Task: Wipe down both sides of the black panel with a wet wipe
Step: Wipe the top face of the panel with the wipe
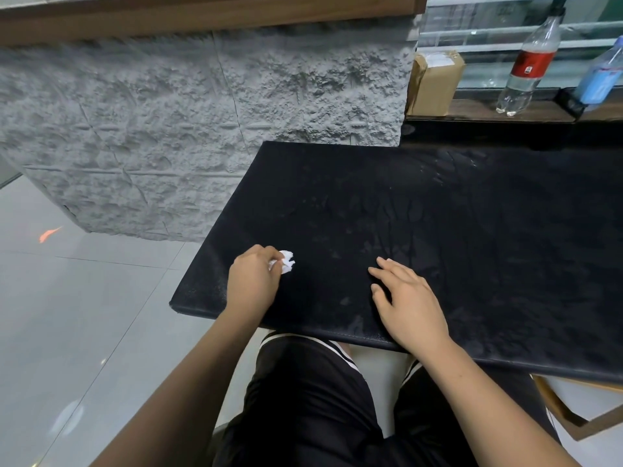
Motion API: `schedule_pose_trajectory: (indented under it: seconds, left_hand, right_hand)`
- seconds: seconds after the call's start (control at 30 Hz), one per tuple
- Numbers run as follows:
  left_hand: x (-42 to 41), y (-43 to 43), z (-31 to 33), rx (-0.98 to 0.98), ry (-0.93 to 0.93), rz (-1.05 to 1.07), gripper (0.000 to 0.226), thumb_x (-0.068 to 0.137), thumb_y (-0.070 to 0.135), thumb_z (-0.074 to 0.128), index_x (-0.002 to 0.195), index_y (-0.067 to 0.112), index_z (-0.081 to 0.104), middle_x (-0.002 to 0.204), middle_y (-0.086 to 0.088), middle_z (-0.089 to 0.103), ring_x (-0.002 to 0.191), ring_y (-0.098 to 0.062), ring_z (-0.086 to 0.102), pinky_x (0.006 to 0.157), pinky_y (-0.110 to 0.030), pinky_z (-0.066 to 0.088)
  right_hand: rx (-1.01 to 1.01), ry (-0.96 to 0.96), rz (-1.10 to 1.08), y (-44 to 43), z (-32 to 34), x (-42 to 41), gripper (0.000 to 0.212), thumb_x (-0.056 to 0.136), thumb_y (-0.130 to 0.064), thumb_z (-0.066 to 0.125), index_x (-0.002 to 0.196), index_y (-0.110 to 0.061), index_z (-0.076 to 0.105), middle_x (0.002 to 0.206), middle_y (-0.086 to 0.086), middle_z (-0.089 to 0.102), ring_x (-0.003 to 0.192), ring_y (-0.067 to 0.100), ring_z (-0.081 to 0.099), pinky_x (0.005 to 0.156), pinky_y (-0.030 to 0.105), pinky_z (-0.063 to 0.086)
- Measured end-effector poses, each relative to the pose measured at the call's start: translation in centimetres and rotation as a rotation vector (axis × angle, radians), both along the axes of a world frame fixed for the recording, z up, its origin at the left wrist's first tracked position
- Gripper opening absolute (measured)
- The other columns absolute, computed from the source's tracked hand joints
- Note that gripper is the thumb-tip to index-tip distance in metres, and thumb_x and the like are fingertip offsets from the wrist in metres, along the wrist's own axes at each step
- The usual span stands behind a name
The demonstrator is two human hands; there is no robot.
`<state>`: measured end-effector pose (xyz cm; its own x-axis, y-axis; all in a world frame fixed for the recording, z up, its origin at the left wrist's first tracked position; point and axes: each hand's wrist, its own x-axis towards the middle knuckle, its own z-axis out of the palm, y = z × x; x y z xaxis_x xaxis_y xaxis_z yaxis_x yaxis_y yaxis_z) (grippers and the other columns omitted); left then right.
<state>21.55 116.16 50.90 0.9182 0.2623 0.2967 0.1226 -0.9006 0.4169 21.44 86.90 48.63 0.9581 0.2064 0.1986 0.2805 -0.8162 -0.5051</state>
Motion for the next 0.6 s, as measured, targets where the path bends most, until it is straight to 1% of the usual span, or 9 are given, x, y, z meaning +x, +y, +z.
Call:
schedule_pose_trajectory:
  seconds: [0.13, 0.27, 0.37, 0.47, 0.6]
  left_hand:
    - [0.4, 1.6, 0.1, -0.011, -0.006, 0.048, 0.011, 0.095, 0.019, 0.069, 0.102, 0.023, 0.077, 0.099, 0.002, 0.068, 0.085, -0.021, 0.067, 0.074, -0.034, 0.053]
    - [1.0, 2.2, 0.2, -0.005, 0.002, 0.111, 0.011, 0.096, 0.017, 0.069, 0.102, 0.021, 0.077, 0.102, 0.0, 0.07, 0.084, -0.022, 0.065, 0.071, -0.029, 0.044]
    - [1.1, 1.5, 0.2, -0.012, -0.01, 0.147, 0.013, 0.097, 0.015, 0.066, 0.104, 0.018, 0.077, 0.104, -0.003, 0.07, 0.082, -0.023, 0.063, 0.07, -0.031, 0.043]
    - [1.0, 0.5, 0.0, -0.013, -0.016, 0.157, 0.014, 0.099, 0.014, 0.063, 0.104, 0.016, 0.076, 0.105, -0.004, 0.069, 0.079, -0.02, 0.057, 0.07, -0.031, 0.041]
    - [1.3, -1.3, 0.0, -0.018, -0.003, 0.123, 0.016, 0.099, 0.014, 0.062, 0.106, 0.017, 0.076, 0.106, -0.003, 0.068, 0.086, -0.025, 0.063, 0.072, -0.031, 0.039]
  right_hand:
    - [0.0, 0.003, 0.0, 0.0, 0.1, 0.0, 0.039, 0.107, -0.033, 0.053, 0.144, -0.028, 0.063, 0.159, -0.012, 0.047, 0.151, 0.004, 0.033, 0.121, 0.028, 0.025]
    - [-0.002, 0.004, 0.002, 0.0, 0.1, 0.0, 0.039, 0.107, -0.033, 0.053, 0.144, -0.027, 0.062, 0.16, -0.012, 0.047, 0.152, 0.004, 0.032, 0.121, 0.027, 0.025]
    - [-0.007, 0.001, 0.001, 0.0, 0.1, 0.0, 0.039, 0.107, -0.033, 0.053, 0.144, -0.027, 0.062, 0.16, -0.012, 0.047, 0.152, 0.005, 0.033, 0.121, 0.027, 0.025]
    - [-0.012, -0.006, 0.0, 0.1, 0.0, 0.1, 0.039, 0.107, -0.033, 0.053, 0.144, -0.027, 0.063, 0.159, -0.011, 0.048, 0.151, 0.005, 0.033, 0.121, 0.028, 0.025]
    - [-0.003, -0.007, -0.001, 0.1, -0.3, 0.2, 0.039, 0.106, -0.033, 0.054, 0.143, -0.027, 0.063, 0.159, -0.012, 0.048, 0.151, 0.005, 0.033, 0.122, 0.031, 0.029]
